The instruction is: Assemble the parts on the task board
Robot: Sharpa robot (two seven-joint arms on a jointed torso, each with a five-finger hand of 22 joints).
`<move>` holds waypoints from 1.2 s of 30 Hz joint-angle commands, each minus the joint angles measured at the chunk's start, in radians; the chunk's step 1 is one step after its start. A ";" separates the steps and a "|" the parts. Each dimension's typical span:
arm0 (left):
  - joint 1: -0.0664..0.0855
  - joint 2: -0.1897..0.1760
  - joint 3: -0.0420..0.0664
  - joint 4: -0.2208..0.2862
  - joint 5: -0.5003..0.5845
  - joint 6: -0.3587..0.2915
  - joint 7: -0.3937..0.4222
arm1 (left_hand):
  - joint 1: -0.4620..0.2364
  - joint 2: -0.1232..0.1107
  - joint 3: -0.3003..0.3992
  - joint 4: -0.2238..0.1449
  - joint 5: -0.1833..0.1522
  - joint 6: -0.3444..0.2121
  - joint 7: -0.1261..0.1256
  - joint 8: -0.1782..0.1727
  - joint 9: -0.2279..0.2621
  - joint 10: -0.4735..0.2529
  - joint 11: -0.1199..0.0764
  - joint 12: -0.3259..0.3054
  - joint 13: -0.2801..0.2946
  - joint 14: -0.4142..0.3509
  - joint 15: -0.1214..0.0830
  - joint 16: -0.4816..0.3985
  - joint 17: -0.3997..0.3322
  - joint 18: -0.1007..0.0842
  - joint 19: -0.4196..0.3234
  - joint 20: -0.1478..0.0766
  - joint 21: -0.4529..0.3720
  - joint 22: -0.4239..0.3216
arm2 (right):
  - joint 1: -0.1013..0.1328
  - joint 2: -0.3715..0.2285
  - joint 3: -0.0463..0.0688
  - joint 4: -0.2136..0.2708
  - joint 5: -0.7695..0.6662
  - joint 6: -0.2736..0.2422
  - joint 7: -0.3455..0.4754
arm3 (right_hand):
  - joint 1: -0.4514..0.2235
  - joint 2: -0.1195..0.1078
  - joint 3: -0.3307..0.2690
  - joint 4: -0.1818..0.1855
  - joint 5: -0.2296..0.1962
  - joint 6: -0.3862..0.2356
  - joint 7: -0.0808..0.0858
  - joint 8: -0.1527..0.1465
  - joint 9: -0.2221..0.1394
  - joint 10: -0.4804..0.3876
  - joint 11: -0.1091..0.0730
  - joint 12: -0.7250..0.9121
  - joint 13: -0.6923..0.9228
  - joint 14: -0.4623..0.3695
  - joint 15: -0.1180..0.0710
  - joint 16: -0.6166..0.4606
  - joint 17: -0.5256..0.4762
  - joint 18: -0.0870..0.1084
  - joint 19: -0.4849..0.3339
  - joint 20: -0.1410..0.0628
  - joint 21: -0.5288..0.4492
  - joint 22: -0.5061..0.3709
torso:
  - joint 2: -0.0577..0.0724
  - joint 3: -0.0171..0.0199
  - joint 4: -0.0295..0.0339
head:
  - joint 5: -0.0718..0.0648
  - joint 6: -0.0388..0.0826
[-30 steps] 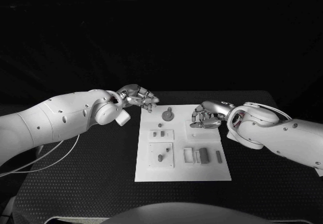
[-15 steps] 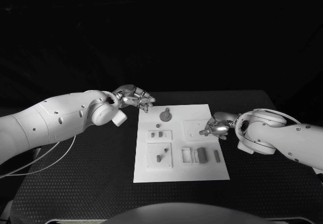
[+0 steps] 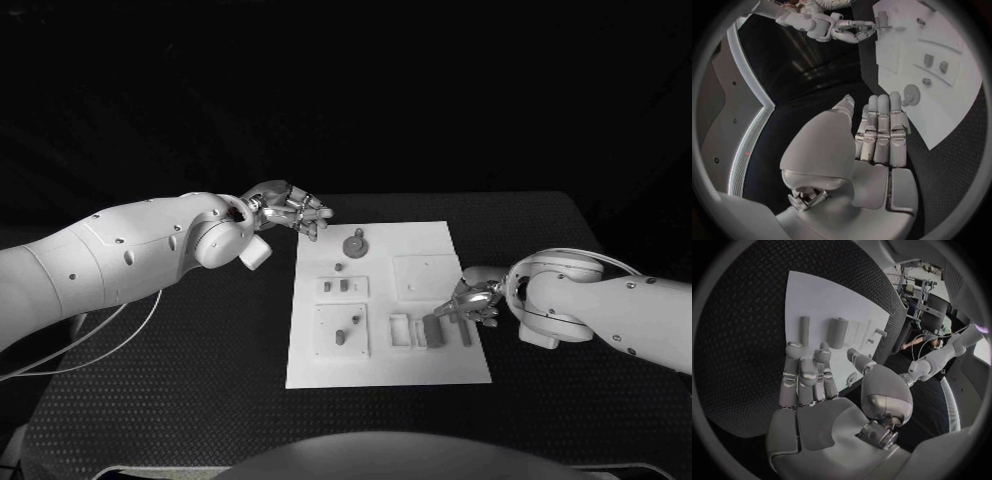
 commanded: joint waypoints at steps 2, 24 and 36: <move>0.001 0.000 0.001 0.004 0.004 0.014 0.015 | -0.014 -0.001 0.001 0.003 0.000 -0.004 -0.001 0.005 0.002 -0.006 -0.002 0.003 -0.001 -0.003 0.002 -0.001 -0.002 0.018 -0.001 0.005 0.003 -0.001 | -0.009 0.007 -0.002 0.002 0.003 0.063 -0.018 | -0.015 -0.005 0.010 -0.002 0.001 0.017 0.011 -0.006 -0.001 -0.001 0.004 0.007 0.000 0.003 0.002 0.002 0.004 0.007 0.002 -0.006 0.005 0.023 | 0.001 0.0011 -0.0004 | -0.001 -0.004; 0.001 0.001 0.001 0.006 0.004 0.022 0.013 | -0.018 -0.001 0.001 0.003 0.000 -0.004 -0.001 0.005 0.002 -0.006 -0.002 0.003 -0.001 -0.004 0.002 -0.001 -0.002 0.018 -0.001 0.005 0.003 -0.001 | -0.051 0.075 -0.004 -0.052 -0.016 0.032 -0.015 | -0.035 -0.072 0.055 -0.003 0.001 0.005 0.019 -0.030 0.000 -0.015 0.011 0.012 -0.001 -0.006 0.008 -0.005 0.018 0.007 -0.003 -0.005 0.008 0.021 | 0.001 0.0025 -0.0002 | 0.005 -0.014; 0.001 0.001 0.001 0.006 0.004 0.026 0.011 | -0.020 -0.001 0.001 0.003 0.000 -0.004 -0.001 0.005 0.002 -0.006 -0.002 0.004 -0.001 -0.004 0.002 -0.001 -0.002 0.018 -0.001 0.005 0.003 -0.001 | -0.059 0.096 -0.006 -0.074 -0.015 0.031 -0.019 | -0.008 0.028 0.041 -0.114 0.000 0.011 0.020 -0.037 0.011 -0.021 0.013 0.022 -0.001 -0.007 0.011 -0.007 0.032 0.007 -0.011 -0.001 0.019 0.023 | 0.000 0.0027 -0.0001 | 0.005 -0.020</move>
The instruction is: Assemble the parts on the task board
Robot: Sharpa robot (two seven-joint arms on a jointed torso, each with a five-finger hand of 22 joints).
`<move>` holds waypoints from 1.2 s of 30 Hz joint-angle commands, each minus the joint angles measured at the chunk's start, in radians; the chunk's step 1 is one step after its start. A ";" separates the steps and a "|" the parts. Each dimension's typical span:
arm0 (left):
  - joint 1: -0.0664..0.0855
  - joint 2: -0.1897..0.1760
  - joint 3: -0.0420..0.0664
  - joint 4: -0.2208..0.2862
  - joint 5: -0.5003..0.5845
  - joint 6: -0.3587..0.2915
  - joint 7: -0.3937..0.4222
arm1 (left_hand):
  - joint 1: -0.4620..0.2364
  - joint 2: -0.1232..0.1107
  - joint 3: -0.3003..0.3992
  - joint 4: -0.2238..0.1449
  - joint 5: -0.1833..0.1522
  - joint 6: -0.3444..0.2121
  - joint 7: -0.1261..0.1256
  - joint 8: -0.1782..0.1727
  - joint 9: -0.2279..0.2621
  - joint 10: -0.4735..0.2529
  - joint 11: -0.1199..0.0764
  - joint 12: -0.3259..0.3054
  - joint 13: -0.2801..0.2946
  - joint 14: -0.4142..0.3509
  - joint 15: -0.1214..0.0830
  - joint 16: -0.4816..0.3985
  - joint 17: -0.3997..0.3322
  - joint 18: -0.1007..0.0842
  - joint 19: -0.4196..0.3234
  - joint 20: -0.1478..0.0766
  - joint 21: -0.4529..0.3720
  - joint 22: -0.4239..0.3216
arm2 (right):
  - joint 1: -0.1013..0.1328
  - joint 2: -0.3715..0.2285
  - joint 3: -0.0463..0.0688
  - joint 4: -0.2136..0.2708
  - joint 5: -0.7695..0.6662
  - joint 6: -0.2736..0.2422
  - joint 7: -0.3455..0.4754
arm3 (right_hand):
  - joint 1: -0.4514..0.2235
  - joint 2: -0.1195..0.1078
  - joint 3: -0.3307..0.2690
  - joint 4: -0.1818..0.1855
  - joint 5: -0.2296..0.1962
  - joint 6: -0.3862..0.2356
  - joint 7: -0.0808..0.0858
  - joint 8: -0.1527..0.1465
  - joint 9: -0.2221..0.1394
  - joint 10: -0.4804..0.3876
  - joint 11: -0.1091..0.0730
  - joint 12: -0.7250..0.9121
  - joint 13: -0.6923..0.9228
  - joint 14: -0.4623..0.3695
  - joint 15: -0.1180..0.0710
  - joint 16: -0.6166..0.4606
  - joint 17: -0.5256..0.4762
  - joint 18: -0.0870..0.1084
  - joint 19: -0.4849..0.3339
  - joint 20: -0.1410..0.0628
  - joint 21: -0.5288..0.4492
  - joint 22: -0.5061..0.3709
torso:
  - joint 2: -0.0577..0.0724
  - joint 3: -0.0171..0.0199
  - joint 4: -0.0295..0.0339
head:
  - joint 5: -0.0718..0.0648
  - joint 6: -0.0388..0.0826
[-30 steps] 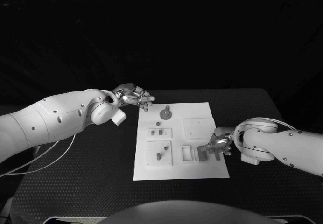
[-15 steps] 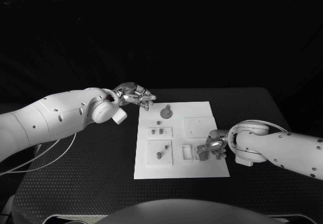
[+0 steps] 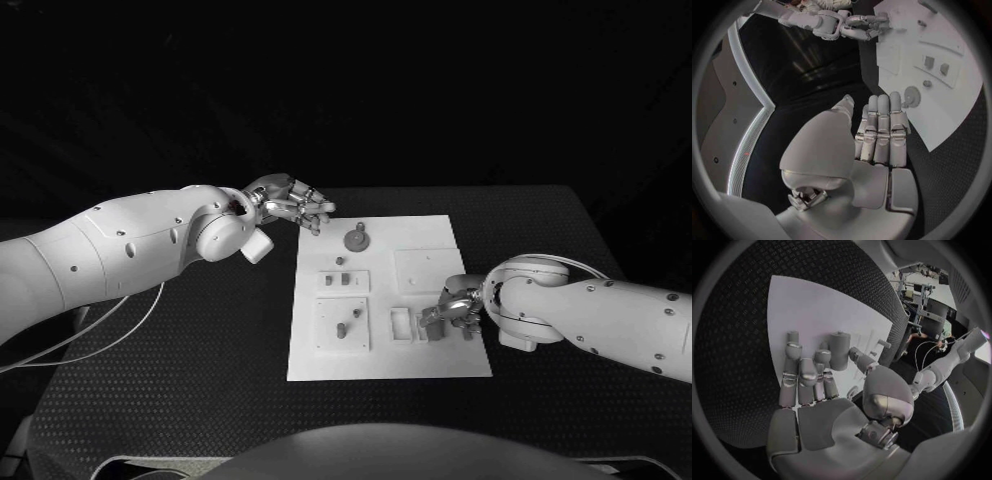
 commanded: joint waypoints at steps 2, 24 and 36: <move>0.001 0.001 0.001 0.003 0.004 0.016 0.010 | -0.013 -0.001 0.002 0.003 0.000 -0.004 -0.001 0.005 0.001 -0.006 -0.002 0.004 -0.002 -0.004 0.002 -0.001 -0.001 0.020 -0.001 0.005 0.003 -0.001 | -0.007 -0.003 -0.005 0.001 -0.007 -0.003 -0.003 | 0.023 0.069 0.002 -0.068 0.000 0.008 0.005 -0.004 0.004 -0.009 0.001 0.007 -0.002 -0.001 0.004 -0.007 0.005 0.016 -0.007 0.002 0.007 0.023 | 0.000 -0.0006 0.0004 | 0.000 -0.002; 0.001 0.003 0.001 0.004 0.004 0.019 0.005 | -0.016 0.000 0.003 0.002 0.000 -0.004 -0.001 0.006 0.001 -0.006 -0.002 0.004 -0.001 -0.005 0.002 -0.001 -0.001 0.020 -0.002 0.005 0.003 -0.001 | 0.060 -0.035 -0.004 0.085 0.160 -0.024 0.003 | 0.005 0.148 0.003 -0.132 0.002 0.051 -0.005 -0.009 0.002 0.014 -0.010 0.012 -0.016 0.034 -0.003 -0.008 0.039 0.016 0.002 0.007 0.015 0.020 | -0.001 -0.0027 0.0018 | -0.002 -0.001; 0.001 0.005 0.001 0.006 0.004 0.023 0.005 | -0.017 -0.001 0.003 0.002 0.000 -0.004 -0.001 0.006 0.002 -0.006 -0.002 0.004 -0.002 -0.005 0.002 -0.001 -0.001 0.020 -0.002 0.005 0.003 -0.001 | 0.052 0.044 -0.007 0.030 0.178 0.017 0.000 | -0.024 0.125 0.004 -0.106 0.001 0.055 -0.004 -0.020 -0.007 0.013 -0.009 0.009 -0.022 0.031 -0.003 -0.014 0.038 0.016 0.000 0.007 0.011 0.020 | 0.000 -0.0009 0.0001 | -0.001 -0.002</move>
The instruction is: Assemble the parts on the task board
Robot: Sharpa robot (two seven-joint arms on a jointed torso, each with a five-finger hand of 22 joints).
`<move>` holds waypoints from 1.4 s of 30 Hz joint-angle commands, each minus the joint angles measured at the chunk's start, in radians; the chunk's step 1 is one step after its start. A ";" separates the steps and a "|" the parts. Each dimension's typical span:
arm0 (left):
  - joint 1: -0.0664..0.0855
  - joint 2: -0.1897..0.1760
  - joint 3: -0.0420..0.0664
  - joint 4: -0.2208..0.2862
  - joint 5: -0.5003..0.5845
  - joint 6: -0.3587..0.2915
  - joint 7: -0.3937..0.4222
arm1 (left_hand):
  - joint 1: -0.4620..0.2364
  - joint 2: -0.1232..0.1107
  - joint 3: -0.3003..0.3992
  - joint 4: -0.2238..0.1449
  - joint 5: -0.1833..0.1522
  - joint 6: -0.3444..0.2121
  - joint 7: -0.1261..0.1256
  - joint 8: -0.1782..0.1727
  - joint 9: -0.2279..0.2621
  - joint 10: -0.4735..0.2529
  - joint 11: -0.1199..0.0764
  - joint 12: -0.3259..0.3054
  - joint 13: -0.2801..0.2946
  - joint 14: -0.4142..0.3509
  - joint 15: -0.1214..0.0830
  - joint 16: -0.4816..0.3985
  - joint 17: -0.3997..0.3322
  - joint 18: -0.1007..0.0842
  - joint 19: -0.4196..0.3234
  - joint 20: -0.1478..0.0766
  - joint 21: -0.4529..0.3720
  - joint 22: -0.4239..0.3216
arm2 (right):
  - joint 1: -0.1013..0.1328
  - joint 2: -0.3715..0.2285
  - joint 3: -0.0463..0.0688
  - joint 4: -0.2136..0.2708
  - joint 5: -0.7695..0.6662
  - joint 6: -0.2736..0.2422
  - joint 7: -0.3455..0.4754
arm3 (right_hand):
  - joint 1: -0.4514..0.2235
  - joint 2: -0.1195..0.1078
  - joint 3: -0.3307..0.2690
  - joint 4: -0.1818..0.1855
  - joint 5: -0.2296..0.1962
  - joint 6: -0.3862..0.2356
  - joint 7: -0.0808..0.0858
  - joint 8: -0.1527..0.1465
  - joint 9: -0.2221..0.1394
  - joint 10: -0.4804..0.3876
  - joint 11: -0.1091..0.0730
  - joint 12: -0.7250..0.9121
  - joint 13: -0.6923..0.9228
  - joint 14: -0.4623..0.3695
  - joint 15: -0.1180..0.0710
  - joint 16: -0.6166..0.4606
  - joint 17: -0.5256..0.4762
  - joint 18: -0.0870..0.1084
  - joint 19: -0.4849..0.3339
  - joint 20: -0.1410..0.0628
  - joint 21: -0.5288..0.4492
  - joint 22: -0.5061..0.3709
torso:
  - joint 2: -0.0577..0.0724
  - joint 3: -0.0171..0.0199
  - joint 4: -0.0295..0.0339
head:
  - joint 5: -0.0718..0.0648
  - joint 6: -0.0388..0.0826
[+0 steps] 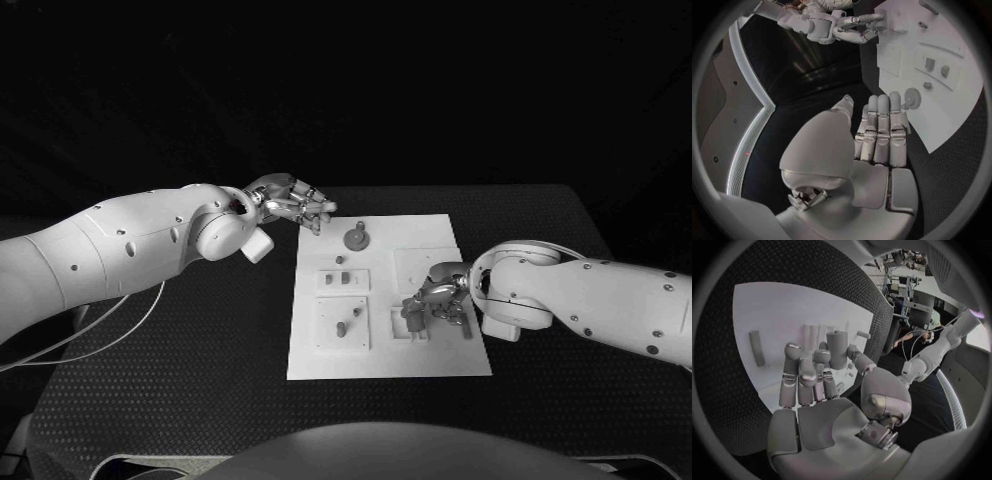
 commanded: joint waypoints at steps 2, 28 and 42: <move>0.001 0.003 0.001 0.004 0.004 0.016 0.007 | -0.009 -0.001 0.003 0.002 0.000 -0.004 -0.001 0.006 0.001 -0.006 -0.002 0.004 -0.002 -0.005 0.002 -0.001 -0.002 0.011 -0.002 0.005 0.003 -0.001 | -0.008 0.017 -0.003 -0.020 0.015 0.027 -0.001 | -0.008 0.003 0.000 0.013 0.002 0.022 0.013 -0.007 -0.003 0.004 0.000 0.001 -0.002 0.013 -0.009 -0.005 0.003 0.016 -0.003 0.004 0.001 0.020 | 0.001 0.0019 -0.0005 | 0.001 -0.001; 0.001 0.002 0.001 0.004 0.004 0.016 0.005 | -0.011 -0.001 0.005 0.002 0.000 -0.004 -0.001 0.006 0.001 -0.007 -0.002 0.003 -0.002 -0.006 0.003 -0.001 -0.002 0.011 -0.003 0.005 0.003 -0.001 | -0.032 0.053 -0.007 -0.064 -0.017 0.016 0.001 | -0.061 -0.066 0.002 0.049 0.001 0.026 0.013 -0.019 -0.008 -0.002 0.000 0.003 -0.005 0.008 -0.010 -0.010 0.010 0.016 -0.005 0.000 0.000 0.020 | 0.000 0.0013 -0.0012 | 0.007 -0.010; 0.001 0.000 0.001 0.006 0.004 0.016 0.004 | -0.012 -0.002 0.005 0.002 0.000 -0.005 -0.001 0.006 0.001 -0.007 -0.002 0.003 -0.002 -0.006 0.003 -0.001 -0.002 0.011 -0.003 0.005 0.003 -0.001 | -0.033 0.056 -0.007 -0.070 -0.017 -0.004 0.001 | -0.072 -0.105 0.015 0.071 0.001 0.014 0.017 -0.029 -0.010 -0.012 0.004 0.002 -0.007 -0.009 -0.006 -0.019 -0.007 0.016 -0.008 -0.001 -0.005 0.019 | 0.000 0.0008 -0.0011 | 0.009 -0.009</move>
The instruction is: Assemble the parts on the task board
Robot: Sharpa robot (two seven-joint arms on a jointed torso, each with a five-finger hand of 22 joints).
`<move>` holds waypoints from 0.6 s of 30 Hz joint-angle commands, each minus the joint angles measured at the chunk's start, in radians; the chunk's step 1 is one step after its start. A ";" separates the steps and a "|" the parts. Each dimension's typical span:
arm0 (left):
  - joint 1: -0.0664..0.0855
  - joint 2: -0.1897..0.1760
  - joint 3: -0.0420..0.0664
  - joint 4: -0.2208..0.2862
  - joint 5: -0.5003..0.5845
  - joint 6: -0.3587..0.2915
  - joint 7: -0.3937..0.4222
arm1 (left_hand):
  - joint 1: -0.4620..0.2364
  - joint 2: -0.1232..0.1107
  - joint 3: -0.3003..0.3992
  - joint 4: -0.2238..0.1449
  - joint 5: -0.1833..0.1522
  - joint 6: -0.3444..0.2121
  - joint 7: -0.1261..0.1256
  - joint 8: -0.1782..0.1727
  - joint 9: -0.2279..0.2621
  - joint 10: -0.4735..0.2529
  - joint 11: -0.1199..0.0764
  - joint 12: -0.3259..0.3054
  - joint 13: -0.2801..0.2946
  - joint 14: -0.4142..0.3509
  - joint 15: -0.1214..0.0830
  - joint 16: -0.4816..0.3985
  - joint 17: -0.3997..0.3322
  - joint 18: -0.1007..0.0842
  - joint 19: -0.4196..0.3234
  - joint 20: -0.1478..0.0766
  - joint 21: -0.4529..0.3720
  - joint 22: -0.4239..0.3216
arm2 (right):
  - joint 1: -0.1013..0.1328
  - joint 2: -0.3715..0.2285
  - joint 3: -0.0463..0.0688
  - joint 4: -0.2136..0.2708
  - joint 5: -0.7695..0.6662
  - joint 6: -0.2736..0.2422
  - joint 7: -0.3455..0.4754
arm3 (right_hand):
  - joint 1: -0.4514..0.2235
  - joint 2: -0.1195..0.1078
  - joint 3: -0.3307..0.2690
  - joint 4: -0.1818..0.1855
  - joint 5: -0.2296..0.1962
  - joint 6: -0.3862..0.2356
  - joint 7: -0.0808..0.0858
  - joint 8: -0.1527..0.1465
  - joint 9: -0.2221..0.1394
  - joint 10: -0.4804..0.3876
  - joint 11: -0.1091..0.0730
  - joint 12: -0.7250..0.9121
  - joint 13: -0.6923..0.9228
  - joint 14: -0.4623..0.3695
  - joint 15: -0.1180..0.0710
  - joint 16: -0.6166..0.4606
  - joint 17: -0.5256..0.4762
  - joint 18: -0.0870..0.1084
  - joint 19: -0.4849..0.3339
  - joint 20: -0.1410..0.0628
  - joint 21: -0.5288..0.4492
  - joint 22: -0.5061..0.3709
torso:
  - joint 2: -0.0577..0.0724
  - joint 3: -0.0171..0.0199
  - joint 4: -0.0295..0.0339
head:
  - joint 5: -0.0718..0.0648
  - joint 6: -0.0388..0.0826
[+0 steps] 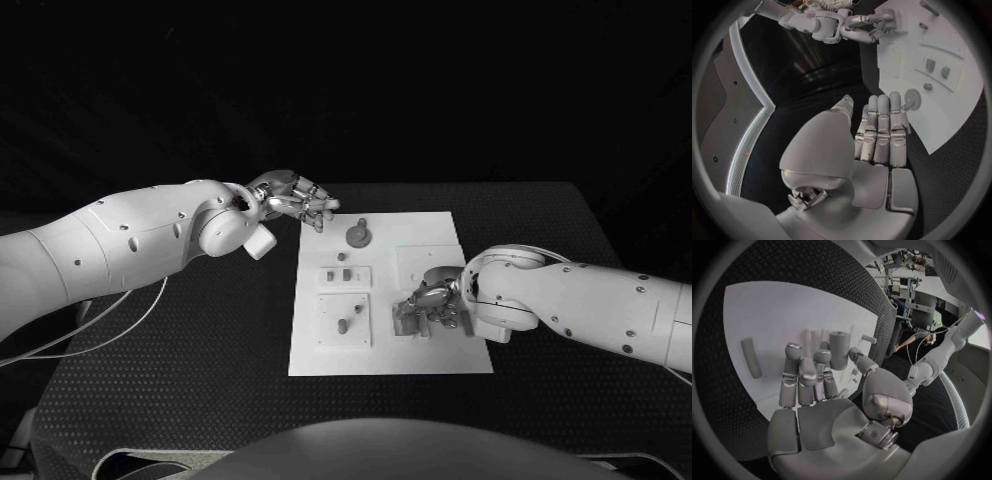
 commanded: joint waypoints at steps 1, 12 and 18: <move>0.001 0.001 0.001 0.004 0.004 0.012 0.006 | -0.012 -0.002 0.005 0.002 0.000 -0.005 -0.001 0.006 0.001 -0.007 -0.002 0.003 -0.001 -0.006 0.003 -0.001 -0.001 0.018 -0.003 0.006 0.003 -0.001 | -0.002 0.001 -0.001 -0.004 -0.012 -0.016 0.003 | 0.002 -0.011 0.000 0.008 0.001 0.005 0.013 -0.005 -0.002 -0.007 0.001 0.002 -0.001 -0.007 0.001 -0.004 -0.002 0.011 -0.007 -0.002 -0.005 0.019 | 0.000 -0.0003 -0.0001 | 0.000 0.000; 0.001 0.000 0.001 0.003 0.004 0.012 0.006 | -0.013 -0.002 0.006 0.002 0.000 -0.005 -0.001 0.006 0.001 -0.007 -0.002 0.003 -0.001 -0.007 0.003 -0.001 -0.001 0.018 -0.004 0.006 0.002 -0.001 | -0.005 0.007 -0.001 -0.009 -0.012 -0.006 0.002 | 0.000 -0.019 0.004 0.015 0.001 0.001 0.014 -0.008 -0.002 -0.011 0.003 0.001 -0.002 -0.009 0.002 -0.006 -0.001 0.011 -0.009 -0.002 -0.007 0.019 | 0.000 0.0005 0.0002 | 0.000 -0.001; 0.001 -0.001 0.001 0.003 0.004 0.012 0.005 | -0.016 -0.001 0.006 0.003 0.000 -0.005 -0.001 0.006 0.001 -0.007 -0.002 0.003 -0.001 -0.007 0.003 -0.001 -0.001 0.018 -0.004 0.006 0.003 -0.001 | -0.005 0.007 -0.001 -0.008 -0.012 0.011 0.001 | -0.002 -0.022 0.005 0.020 0.001 -0.002 0.016 -0.009 -0.002 -0.014 0.004 0.001 -0.002 -0.011 0.003 -0.008 0.000 0.011 -0.010 -0.001 -0.008 0.019 | 0.000 0.0010 -0.0006 | 0.002 -0.002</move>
